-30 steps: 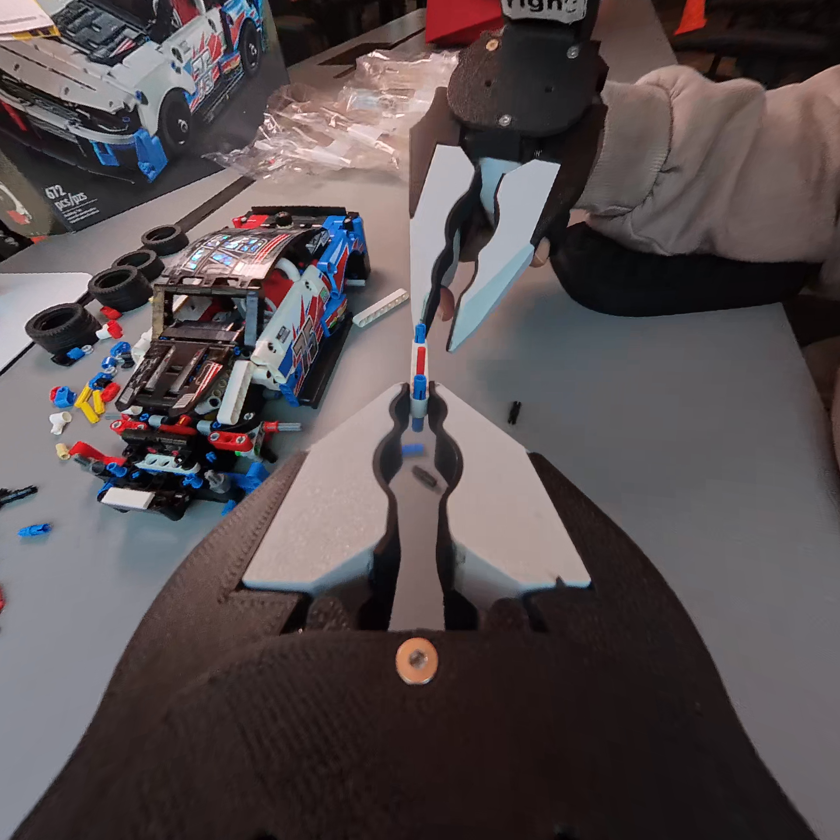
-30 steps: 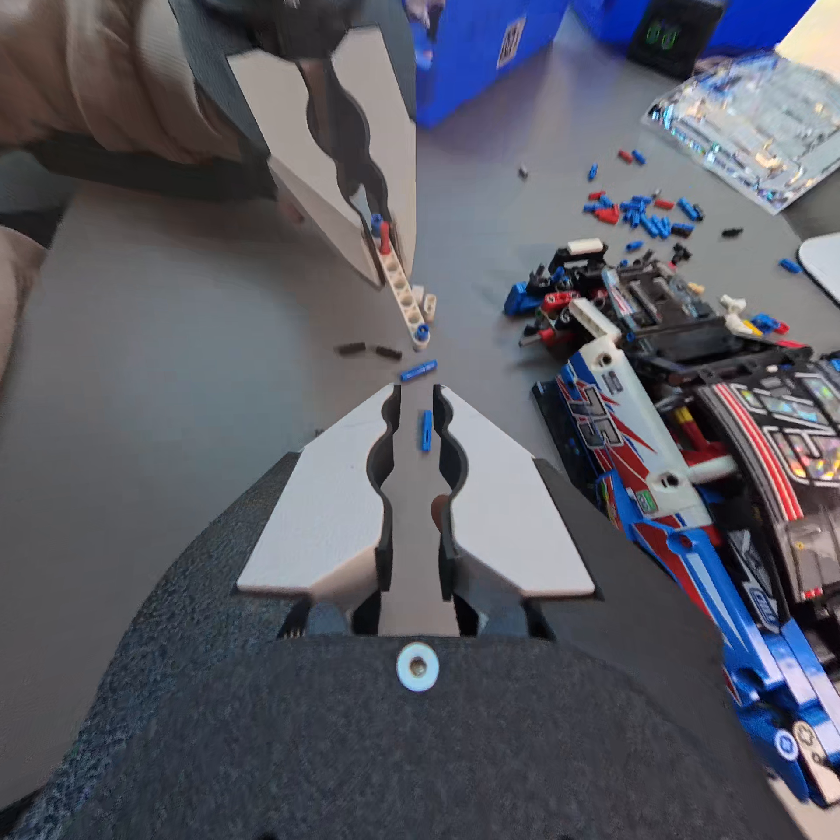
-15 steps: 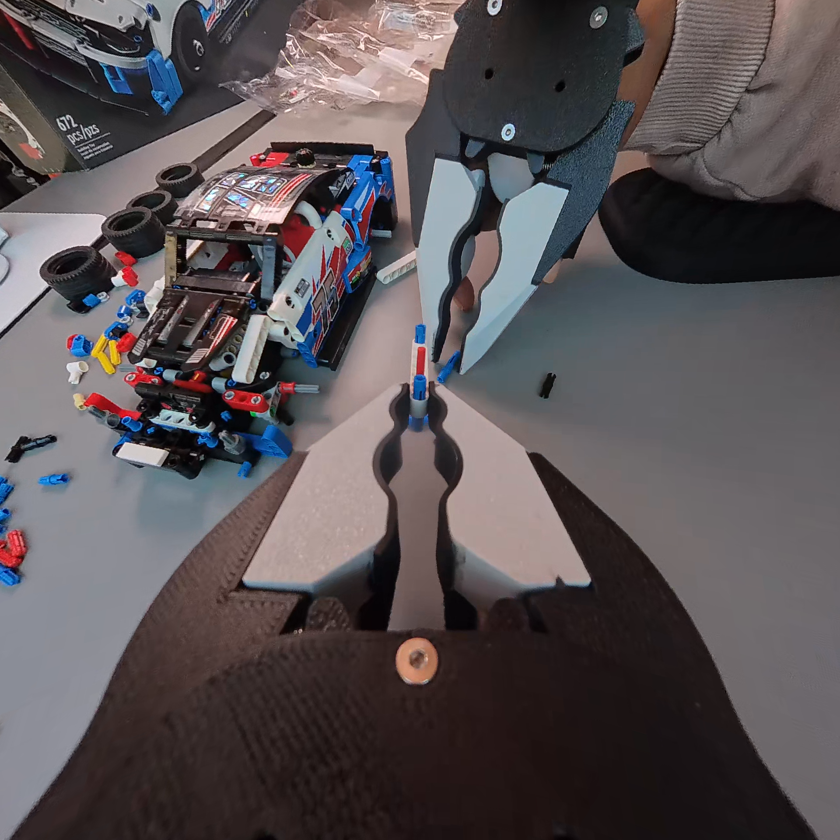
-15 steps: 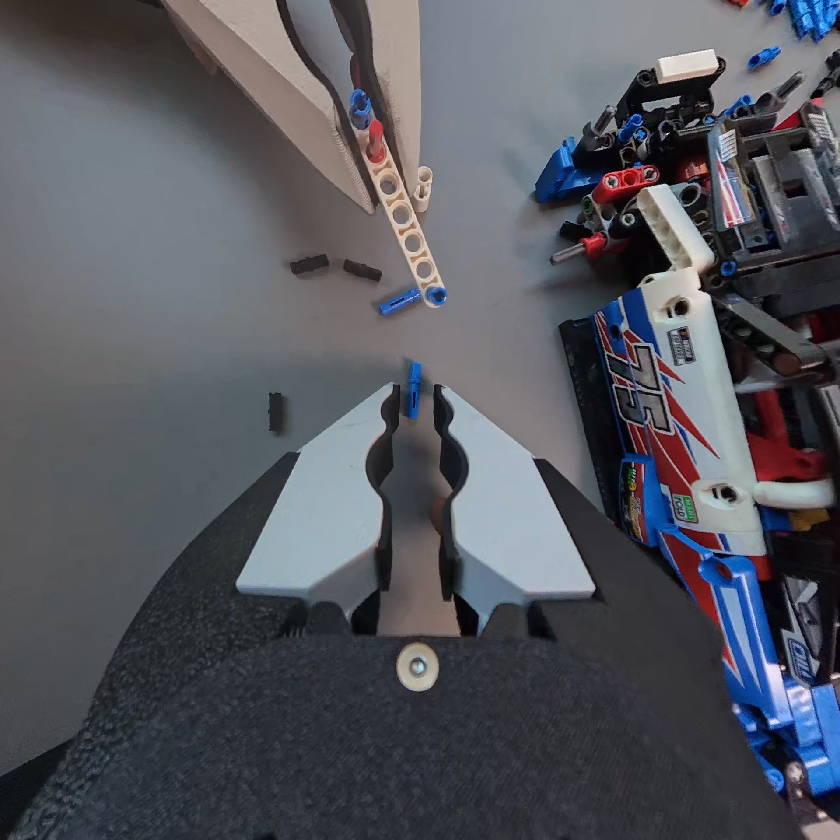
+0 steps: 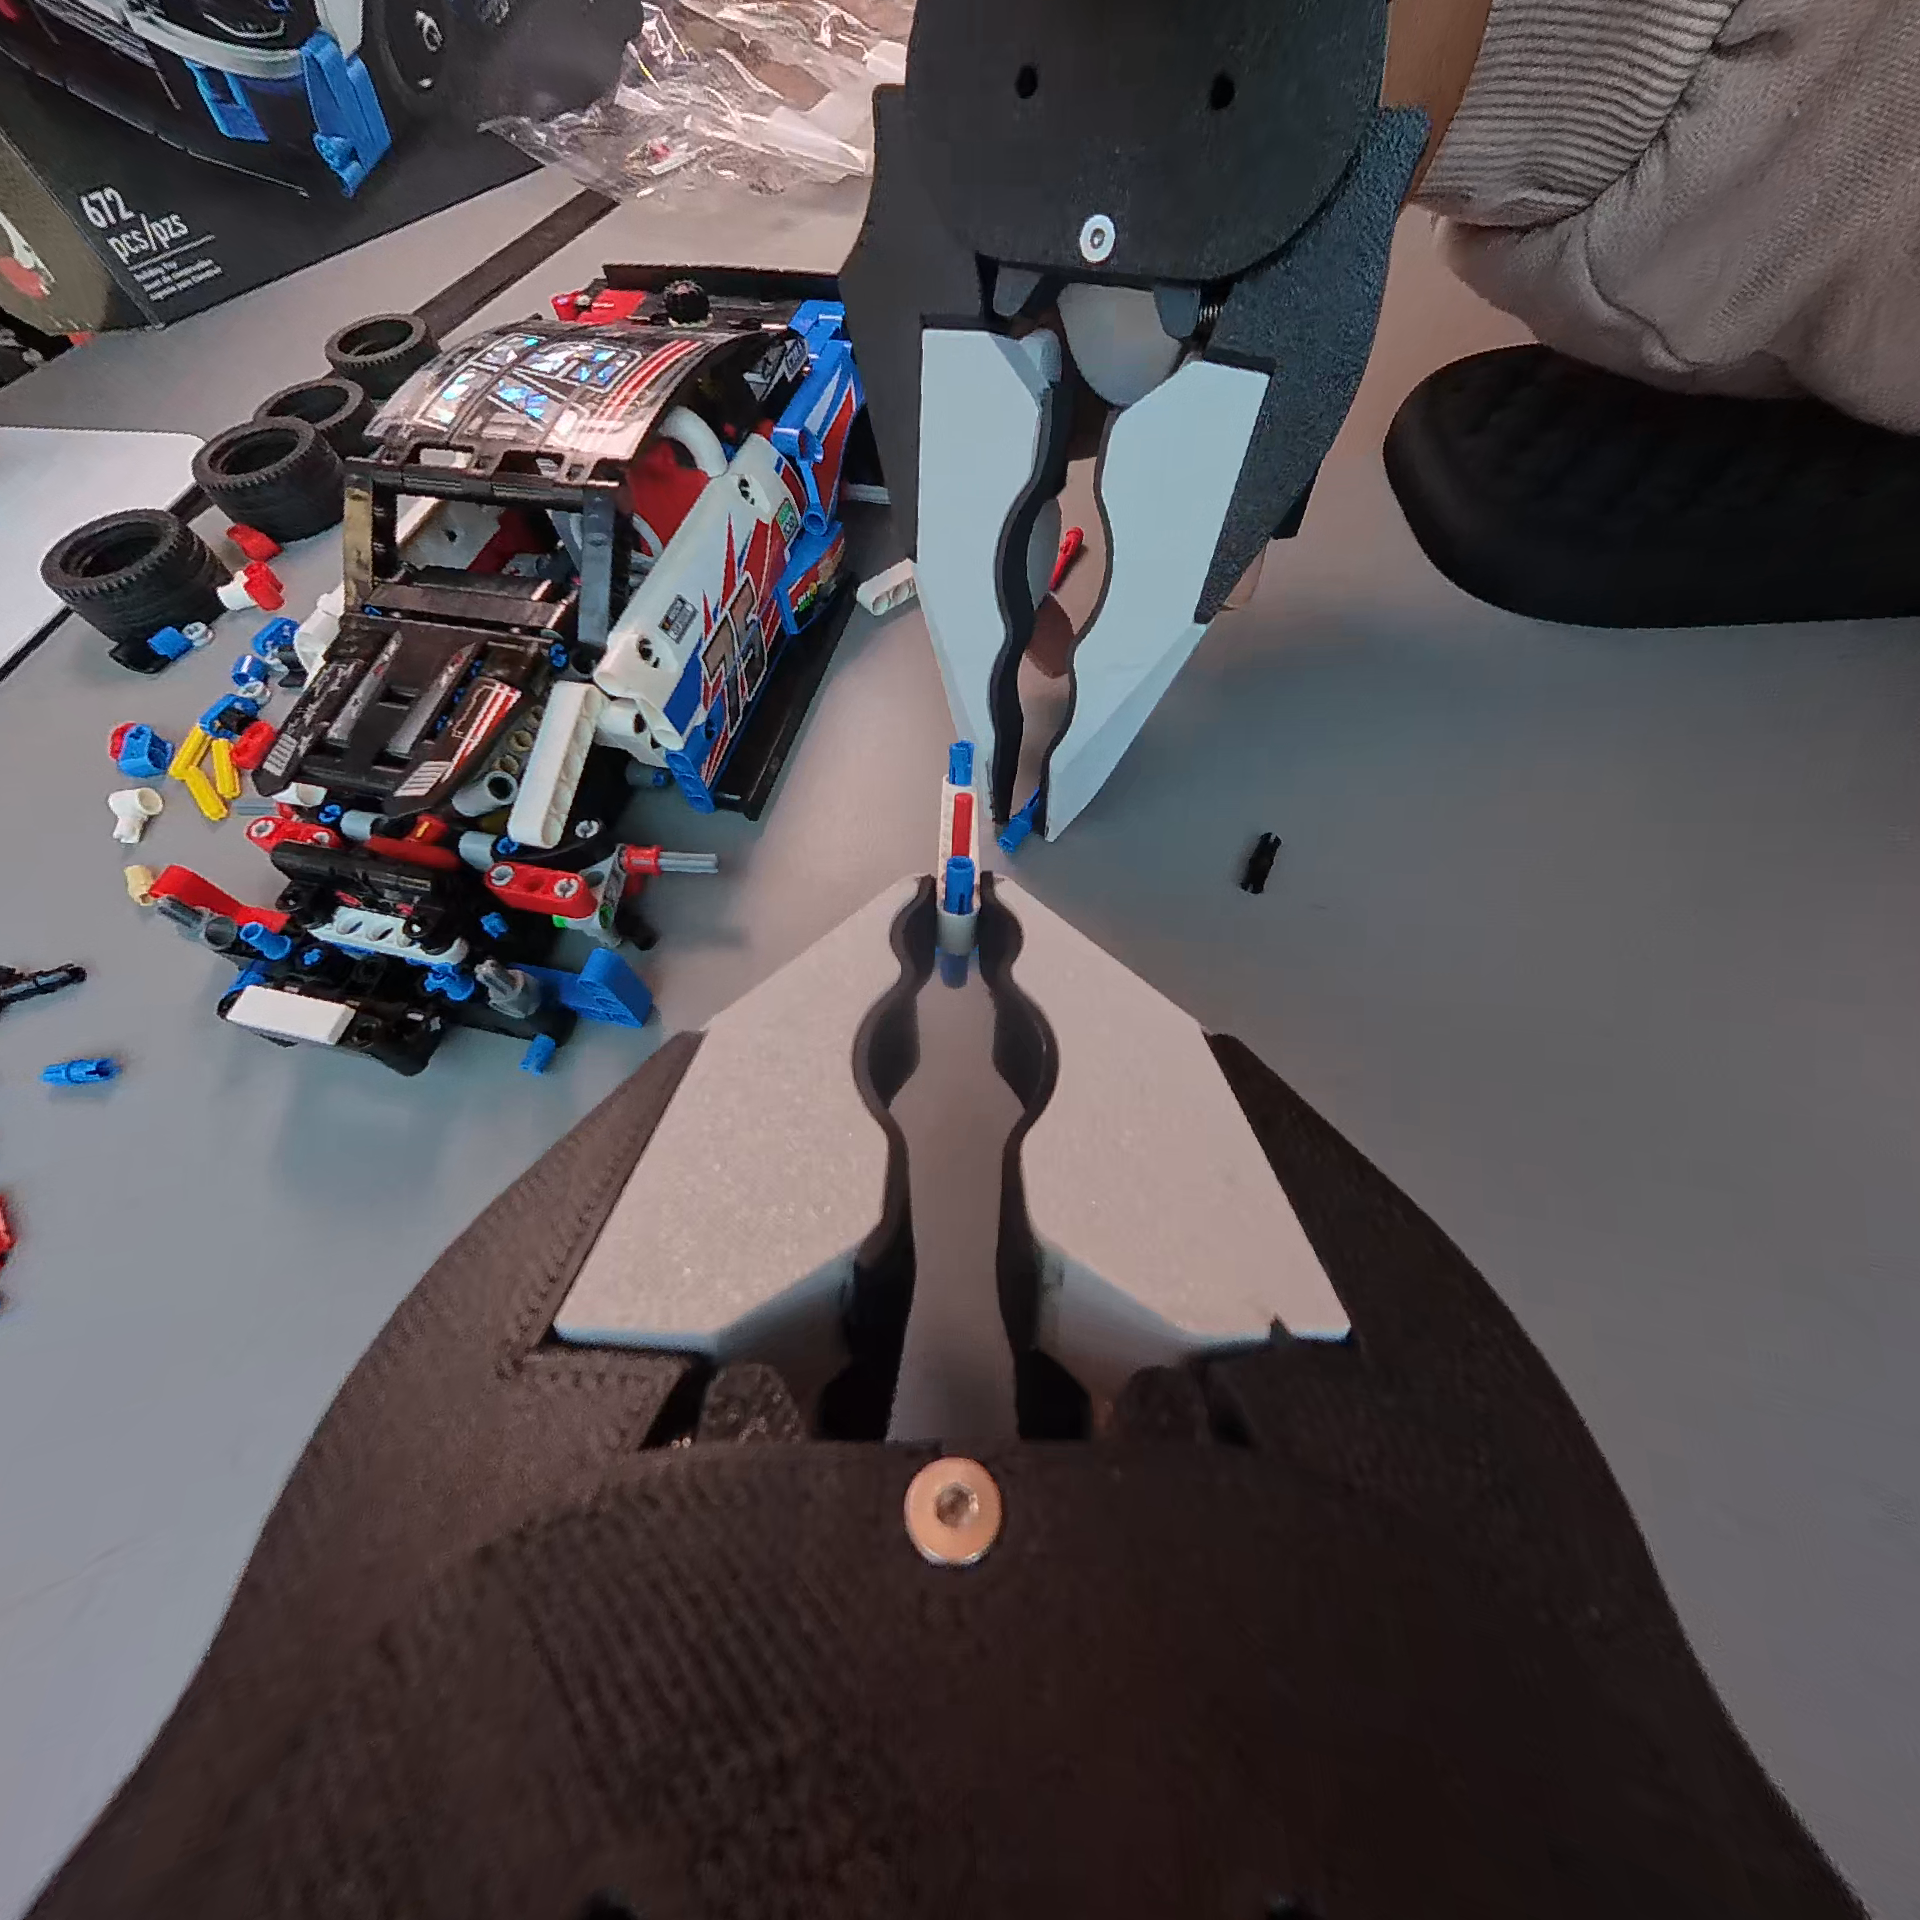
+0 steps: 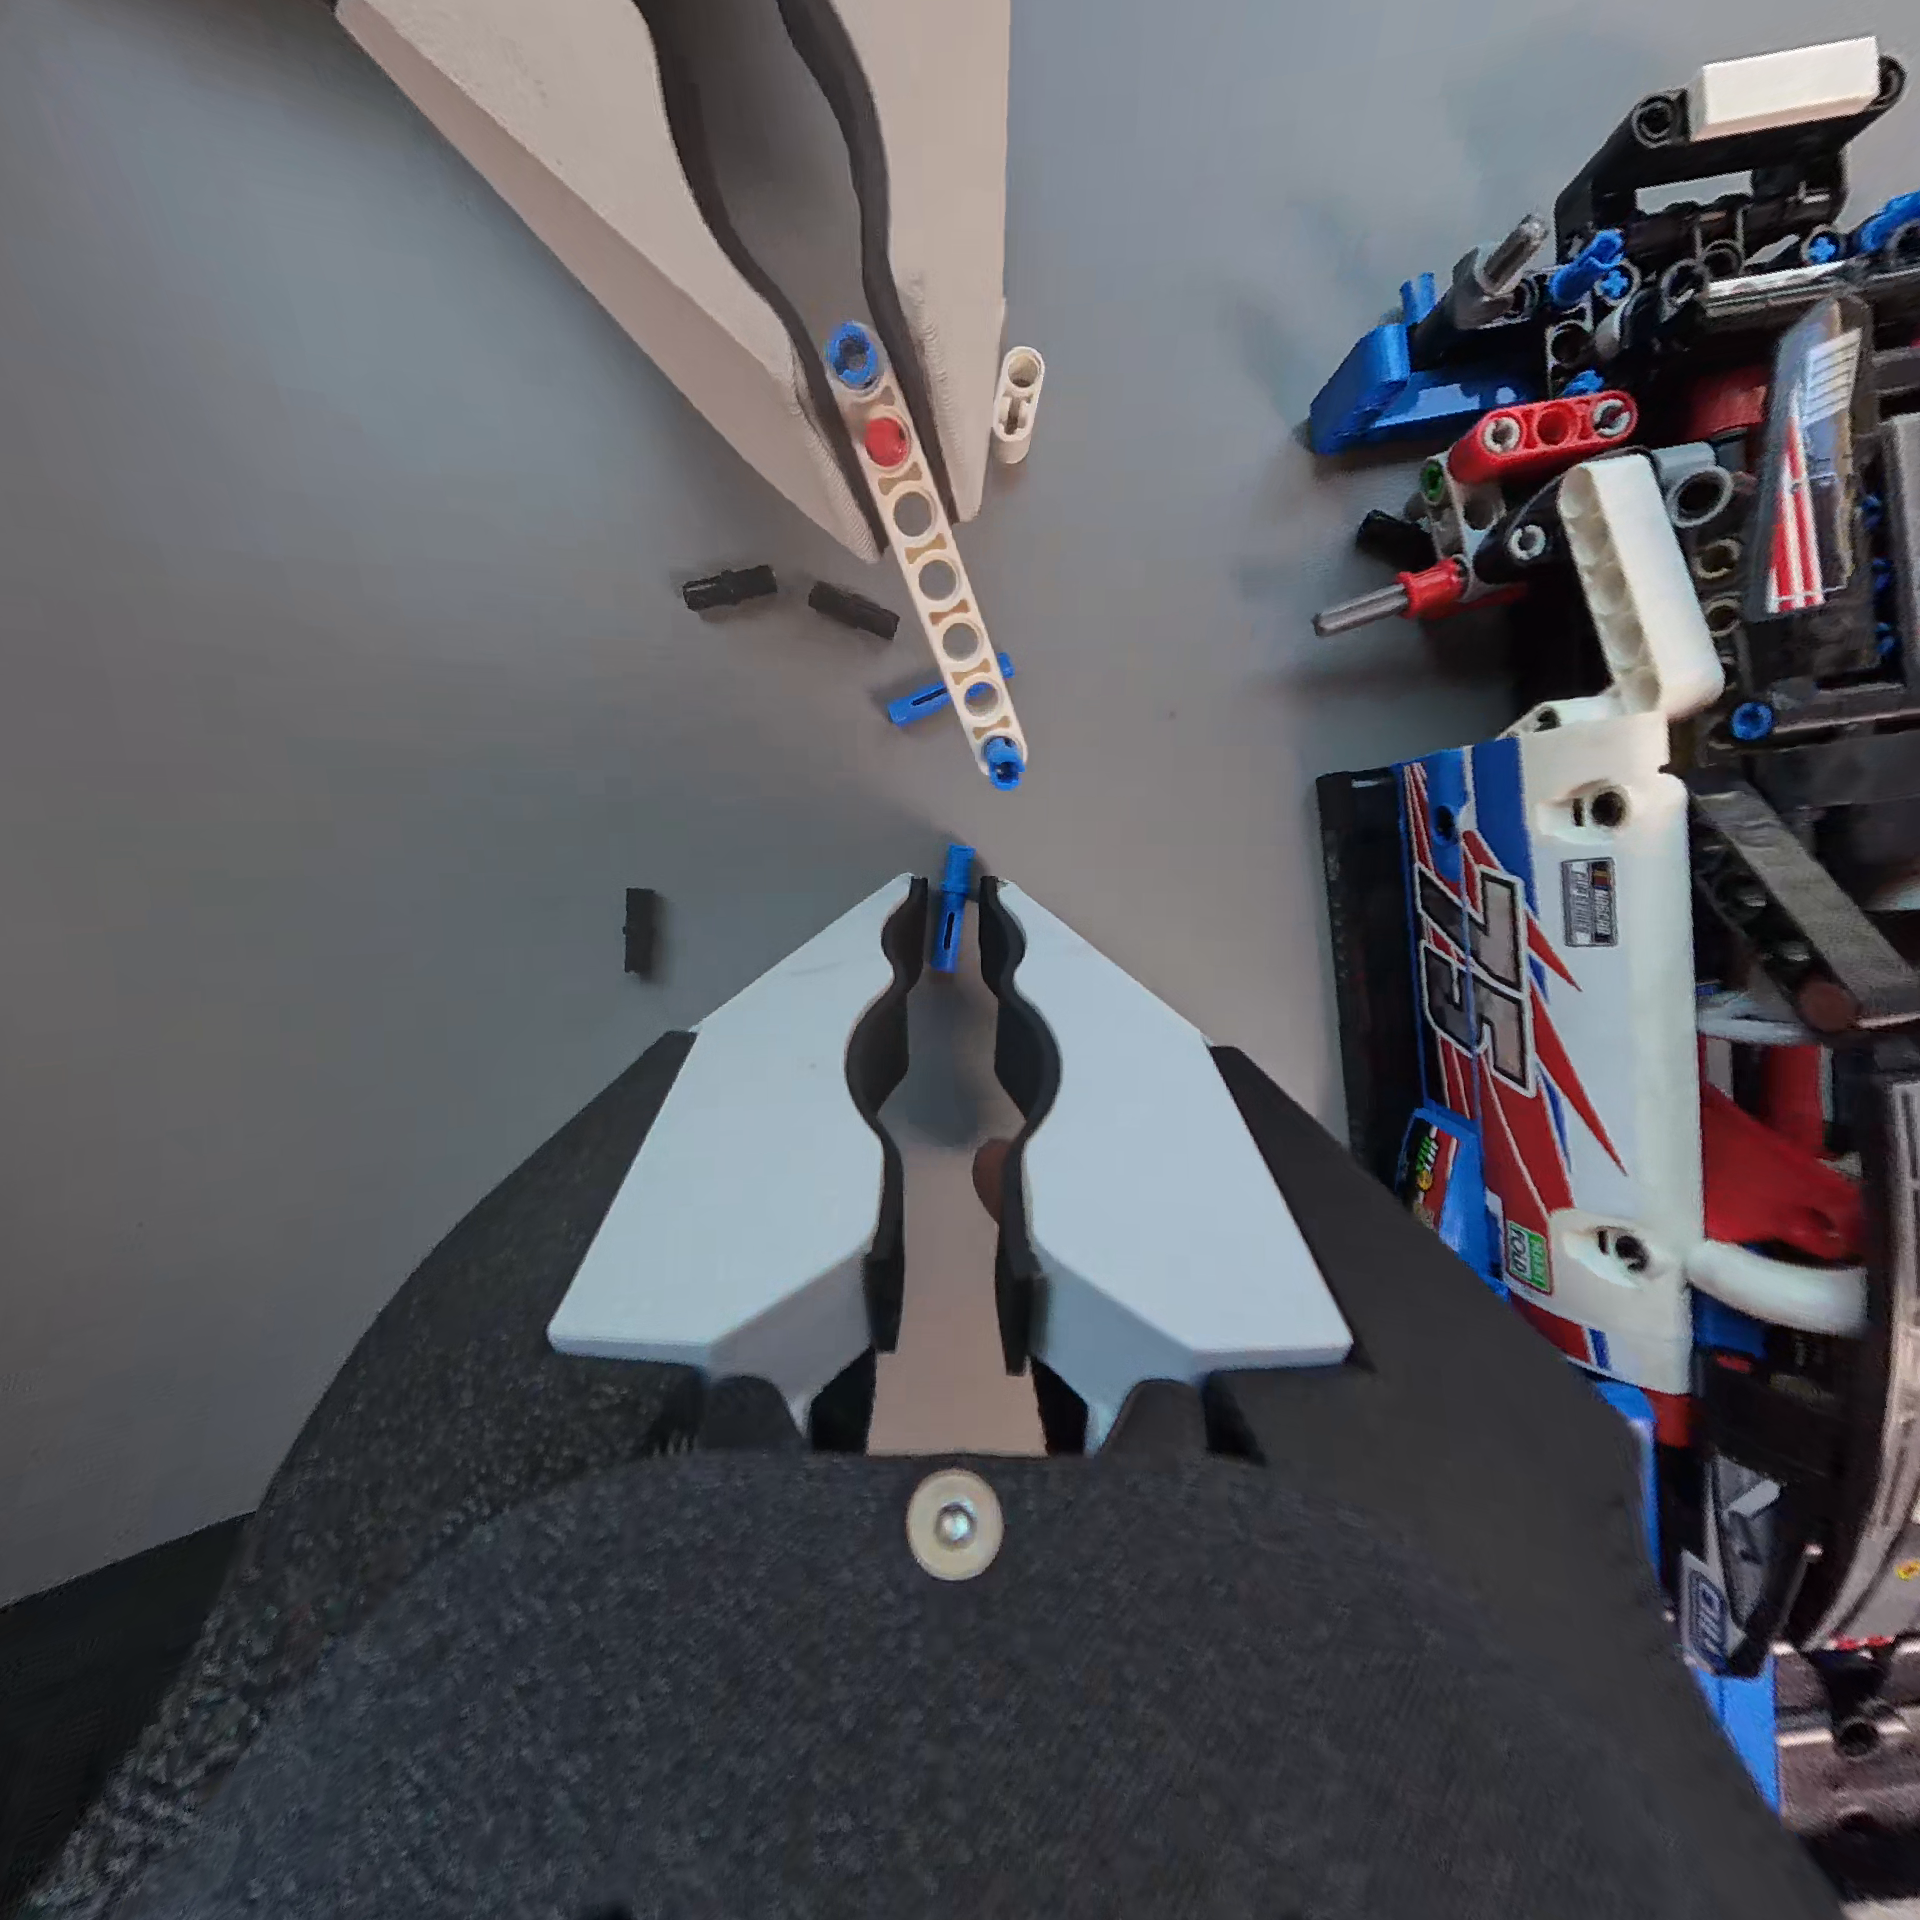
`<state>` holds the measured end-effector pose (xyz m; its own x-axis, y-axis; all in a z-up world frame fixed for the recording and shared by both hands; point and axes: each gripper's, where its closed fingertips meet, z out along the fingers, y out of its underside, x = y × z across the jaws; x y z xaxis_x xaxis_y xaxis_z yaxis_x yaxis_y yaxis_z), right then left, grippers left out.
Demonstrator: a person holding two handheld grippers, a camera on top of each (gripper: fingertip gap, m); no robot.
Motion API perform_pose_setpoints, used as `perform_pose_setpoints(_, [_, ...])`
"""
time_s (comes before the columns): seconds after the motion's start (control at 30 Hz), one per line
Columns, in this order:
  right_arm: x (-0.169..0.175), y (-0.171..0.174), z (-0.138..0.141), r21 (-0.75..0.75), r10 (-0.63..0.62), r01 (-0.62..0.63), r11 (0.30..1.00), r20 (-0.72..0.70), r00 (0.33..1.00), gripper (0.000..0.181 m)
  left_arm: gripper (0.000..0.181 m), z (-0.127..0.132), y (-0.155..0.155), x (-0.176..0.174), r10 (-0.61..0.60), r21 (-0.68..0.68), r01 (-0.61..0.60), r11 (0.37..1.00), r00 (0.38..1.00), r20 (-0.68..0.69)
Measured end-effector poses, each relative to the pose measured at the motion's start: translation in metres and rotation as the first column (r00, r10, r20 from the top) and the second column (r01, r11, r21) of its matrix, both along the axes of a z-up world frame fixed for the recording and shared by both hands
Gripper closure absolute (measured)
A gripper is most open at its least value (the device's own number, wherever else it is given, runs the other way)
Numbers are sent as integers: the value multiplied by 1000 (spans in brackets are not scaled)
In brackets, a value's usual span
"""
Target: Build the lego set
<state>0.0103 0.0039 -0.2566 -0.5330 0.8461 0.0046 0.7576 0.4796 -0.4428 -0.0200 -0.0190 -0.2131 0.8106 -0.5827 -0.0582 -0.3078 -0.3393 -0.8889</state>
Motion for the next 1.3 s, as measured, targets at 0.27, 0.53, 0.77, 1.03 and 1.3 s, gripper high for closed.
perform_pose_setpoints(0.27, [0,-2,0,-1,-20,20,1000,-49,999,178,176,2,0,-1,8,-2,-8,1000,1000,18])
perform_pose_setpoints(0.53, [-3,-14,58,-258,-141,28,966,-433,890,178,176,19,1,-2,20,70,-24,997,998,56])
perform_pose_setpoints(0.77, [-13,-11,107,-445,-332,12,896,-651,682,178,176,31,1,-1,16,65,-30,997,977,214])
perform_pose_setpoints(1.03, [-22,-9,114,-522,-412,8,853,-664,624,178,176,39,2,-2,18,59,-39,997,949,315])
perform_pose_setpoints(1.3, [3,24,37,-86,-208,190,978,-448,870,178,176,36,8,-21,112,40,-130,991,945,307])
